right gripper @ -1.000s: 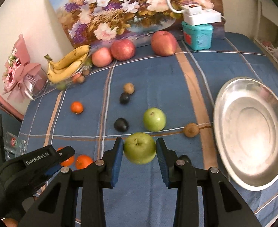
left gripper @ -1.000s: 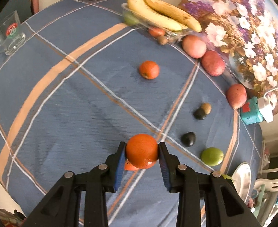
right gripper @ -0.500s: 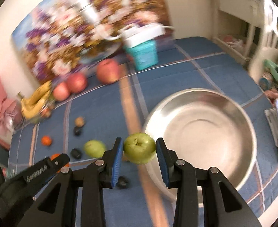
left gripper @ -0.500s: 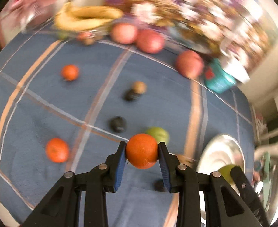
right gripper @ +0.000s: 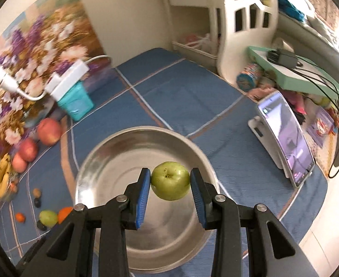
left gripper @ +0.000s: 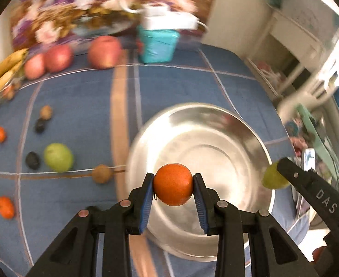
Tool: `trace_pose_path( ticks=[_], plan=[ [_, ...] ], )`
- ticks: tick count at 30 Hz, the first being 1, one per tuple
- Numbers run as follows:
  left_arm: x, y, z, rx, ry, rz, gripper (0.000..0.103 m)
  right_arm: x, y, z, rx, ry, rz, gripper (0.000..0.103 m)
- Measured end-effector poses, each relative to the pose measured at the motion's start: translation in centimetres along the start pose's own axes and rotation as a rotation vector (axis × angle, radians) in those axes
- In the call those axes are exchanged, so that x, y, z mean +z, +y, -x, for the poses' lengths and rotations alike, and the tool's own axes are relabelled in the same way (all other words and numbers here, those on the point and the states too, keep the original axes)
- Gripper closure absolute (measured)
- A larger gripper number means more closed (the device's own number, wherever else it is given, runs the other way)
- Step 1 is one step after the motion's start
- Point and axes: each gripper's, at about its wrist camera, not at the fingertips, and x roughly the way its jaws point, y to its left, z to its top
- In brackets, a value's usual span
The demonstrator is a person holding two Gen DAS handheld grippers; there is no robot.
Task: Organize fruits
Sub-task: 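Open both tools to drop the pear and tangerine into the plate, then grasp the dark plum with the right tool while the left tool grasps another tangerine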
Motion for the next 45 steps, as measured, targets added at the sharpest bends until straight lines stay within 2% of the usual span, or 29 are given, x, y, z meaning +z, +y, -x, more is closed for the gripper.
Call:
trace_pose_path(
  ticks=[5,8,17,19,20,23,25,27,30,33,34,35,36,42,45],
  plan=[
    [-0.6,-1.7,-0.2,-0.015,0.009,-0.047,0.064,0.1,-1.3,-0.3,-0.001,0.022,-0.034,0.065],
    [-0.6,-1.7,0.1,-0.018,0.004,-0.047,0.047,0.0,-1.3,-0.6,-0.011,0.032,-0.038,0.065],
    [-0.3,-0.6,0.6,-0.017,0.008,-0.024,0.039,0.0,-0.2,-0.5,-0.019,0.024,-0.004,0.064],
    [-0.3,0.1,0.9,0.002,0.009,-0.01,0.037,0.0,0.0,-0.2,-0.018,0.016,0.0,0.058],
    [-0.2,0.6,1.0,0.013,0.009,-0.002,0.034,0.0,0.0,-0.1,-0.017,0.014,-0.003,0.05],
    [0.0,2.2,1.6,0.048,-0.002,0.036,0.025,0.0,0.2,0.0,-0.005,0.014,0.002,0.042],
    [0.2,3.6,2.2,0.084,-0.017,0.062,0.021,-0.3,0.6,0.1,0.003,0.017,0.015,0.03],
    [0.4,5.0,2.8,0.139,-0.038,0.082,0.01,-0.5,1.1,0.0,0.013,0.023,0.03,0.018],
    [0.5,7.7,3.8,0.224,-0.064,0.116,0.002,-1.0,2.2,-0.1,0.036,0.03,0.066,0.017],
    [0.4,10.2,4.6,0.259,-0.078,0.161,0.0,-1.6,3.3,-0.3,0.017,0.031,0.107,0.016],
    [0.3,11.1,4.9,0.27,-0.08,0.177,0.0,-1.8,3.7,-0.4,0.019,0.032,0.122,0.013],
    [0.1,12.1,5.1,0.281,-0.078,0.193,0.0,-2.0,4.0,-0.4,0.022,0.035,0.134,0.004],
    [0.0,12.8,5.2,0.291,-0.075,0.204,0.0,-2.3,4.5,-0.4,0.024,0.036,0.145,0.002],
    [-0.9,17.7,5.9,0.326,-0.032,0.257,0.0,-4.2,7.6,-0.1,0.048,0.035,0.225,0.002],
    [-1.2,19.8,6.5,0.342,-0.033,0.283,0.0,-5.5,9.5,0.2,0.091,0.046,0.27,0.002]
  ],
)
